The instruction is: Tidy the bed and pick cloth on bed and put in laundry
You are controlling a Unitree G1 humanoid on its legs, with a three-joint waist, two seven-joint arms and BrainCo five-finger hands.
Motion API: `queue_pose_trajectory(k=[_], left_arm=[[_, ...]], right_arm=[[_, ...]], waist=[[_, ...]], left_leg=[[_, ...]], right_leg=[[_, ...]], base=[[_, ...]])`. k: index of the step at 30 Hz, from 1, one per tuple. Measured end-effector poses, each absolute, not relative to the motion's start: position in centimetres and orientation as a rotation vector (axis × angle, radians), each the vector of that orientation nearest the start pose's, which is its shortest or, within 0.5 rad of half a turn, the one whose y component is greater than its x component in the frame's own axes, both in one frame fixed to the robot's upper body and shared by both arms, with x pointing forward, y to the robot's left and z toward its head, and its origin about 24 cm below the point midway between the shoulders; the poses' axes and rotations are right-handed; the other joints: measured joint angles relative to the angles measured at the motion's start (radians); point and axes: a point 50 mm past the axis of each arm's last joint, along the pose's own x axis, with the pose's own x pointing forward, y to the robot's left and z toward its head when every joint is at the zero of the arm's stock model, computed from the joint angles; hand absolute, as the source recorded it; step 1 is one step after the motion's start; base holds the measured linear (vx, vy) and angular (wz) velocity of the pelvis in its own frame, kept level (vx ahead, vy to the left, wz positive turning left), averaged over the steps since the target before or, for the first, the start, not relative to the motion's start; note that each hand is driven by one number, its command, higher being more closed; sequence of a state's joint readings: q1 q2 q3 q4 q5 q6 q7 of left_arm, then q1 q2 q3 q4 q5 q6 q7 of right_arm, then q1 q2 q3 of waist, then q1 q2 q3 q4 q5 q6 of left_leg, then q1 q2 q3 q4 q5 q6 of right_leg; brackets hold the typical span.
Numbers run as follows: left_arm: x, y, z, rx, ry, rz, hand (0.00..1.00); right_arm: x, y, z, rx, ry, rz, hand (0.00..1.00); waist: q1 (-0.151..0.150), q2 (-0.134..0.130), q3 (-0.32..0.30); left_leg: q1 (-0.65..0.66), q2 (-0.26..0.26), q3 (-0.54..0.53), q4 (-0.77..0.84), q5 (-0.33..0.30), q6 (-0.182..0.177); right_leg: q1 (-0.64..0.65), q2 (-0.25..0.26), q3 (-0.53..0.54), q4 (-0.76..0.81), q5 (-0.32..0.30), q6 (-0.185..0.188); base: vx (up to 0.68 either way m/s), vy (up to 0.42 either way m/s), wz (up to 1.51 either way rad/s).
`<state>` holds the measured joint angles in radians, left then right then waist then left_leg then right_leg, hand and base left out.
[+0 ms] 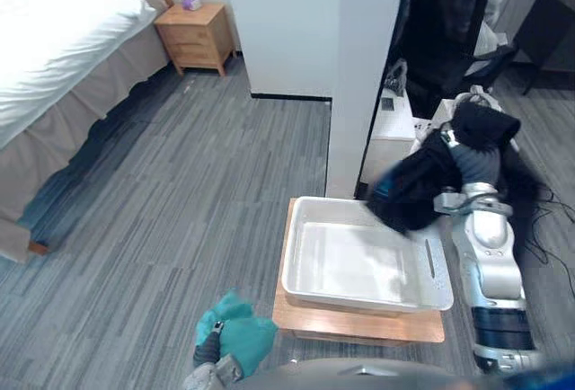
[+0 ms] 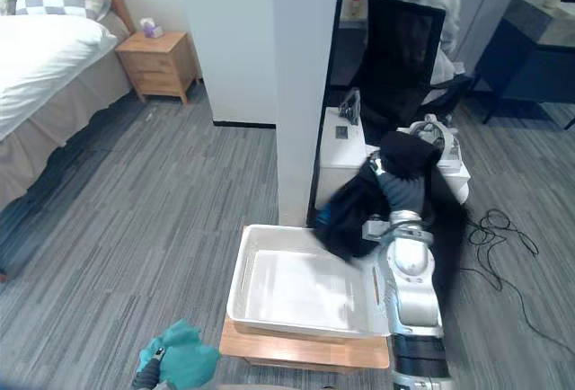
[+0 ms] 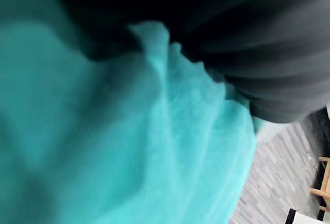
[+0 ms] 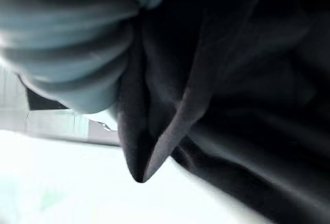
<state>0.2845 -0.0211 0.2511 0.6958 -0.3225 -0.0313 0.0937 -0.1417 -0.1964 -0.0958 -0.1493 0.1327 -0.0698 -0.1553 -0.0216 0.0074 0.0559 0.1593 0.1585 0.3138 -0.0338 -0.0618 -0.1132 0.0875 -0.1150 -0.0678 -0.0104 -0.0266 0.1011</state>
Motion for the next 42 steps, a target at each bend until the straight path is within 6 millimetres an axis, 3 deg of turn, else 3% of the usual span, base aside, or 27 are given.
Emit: queue_pose_trajectory(k=[7, 13, 20, 23, 29, 30, 34, 42], left_arm=[[9.9, 20.0, -13.8, -0.297, 0.868, 0.49, 1.0], [10.3, 20.4, -13.8, -0.275, 0.871, 0.504, 1.0], [10.6, 20.5, -13.8, -0.272, 0.868, 0.507, 1.0], [12.1, 20.4, -13.4, -0.271, 0.833, 0.5, 1.0], [14.8, 20.2, -12.4, -0.277, 0.755, 0.473, 1.0], [15.0, 20.2, -12.4, -0.277, 0.749, 0.471, 1.0], [16.2, 19.6, -12.0, -0.271, 0.727, 0.434, 1.0], [17.9, 19.3, -11.2, -0.273, 0.675, 0.424, 1.0]], right_arm=[[28.4, -18.1, 12.3, -0.046, -0.353, -0.139, 1.0], [29.0, -16.4, 8.2, -0.04, -0.174, -0.087, 1.0], [28.8, -13.2, 4.3, -0.053, -0.011, 0.005, 1.0], [28.5, -12.3, 2.2, -0.071, 0.077, 0.037, 1.0], [27.7, -12.5, -1.7, -0.075, 0.25, -0.005, 1.0], [27.6, -12.6, -2.0, -0.076, 0.266, -0.014, 0.0], [27.4, -13.3, -3.1, -0.076, 0.324, -0.065, 0.0], [28.5, -13.9, -2.0, -0.182, 0.28, -0.09, 0.0]], waist=[[0.004, -0.023, 0.02], [0.001, -0.01, 0.063], [0.012, -0.001, 0.125], [0.016, 0.001, 0.156], [0.017, 0.031, 0.224], [0.019, 0.034, 0.23], [0.027, 0.051, 0.258], [0.028, 0.055, 0.26]], left_leg=[[-0.006, -0.02, -0.016, -0.003, 0.012, 0.008], [-0.035, -0.03, -0.049, -0.064, 0.079, 0.014], [-0.085, -0.027, -0.052, -0.064, 0.101, 0.015], [-0.118, -0.03, -0.054, -0.063, 0.11, 0.019], [-0.178, -0.043, -0.05, -0.063, 0.117, 0.026], [-0.181, -0.043, -0.049, -0.063, 0.117, 0.026], [-0.196, -0.043, -0.048, -0.063, 0.117, 0.026], [-0.208, -0.043, -0.048, -0.055, 0.119, 0.027]], right_leg=[[0.003, -0.016, -0.01, -0.018, 0.019, 0.005], [-0.033, -0.018, -0.04, -0.022, 0.023, 0.007], [-0.081, -0.015, -0.042, -0.024, 0.046, 0.008], [-0.114, -0.018, -0.042, -0.024, 0.054, 0.006], [-0.176, -0.028, -0.033, -0.023, 0.066, 0.01], [-0.18, -0.028, -0.031, -0.022, 0.066, 0.01], [-0.196, -0.028, -0.03, -0.018, 0.066, 0.01], [-0.213, -0.029, -0.026, -0.005, 0.066, 0.01]], base=[[-0.08, -0.009, 0.01], [-0.12, -0.044, 0.12], [-0.06, -0.019, 0.01], [-0.02, -0.004, 0.01], [0.0, 0.006, -0.03], [0.02, 0.005, -0.05], [0.01, -0.001, -0.01], [0.0, 0.0, 0.0]])
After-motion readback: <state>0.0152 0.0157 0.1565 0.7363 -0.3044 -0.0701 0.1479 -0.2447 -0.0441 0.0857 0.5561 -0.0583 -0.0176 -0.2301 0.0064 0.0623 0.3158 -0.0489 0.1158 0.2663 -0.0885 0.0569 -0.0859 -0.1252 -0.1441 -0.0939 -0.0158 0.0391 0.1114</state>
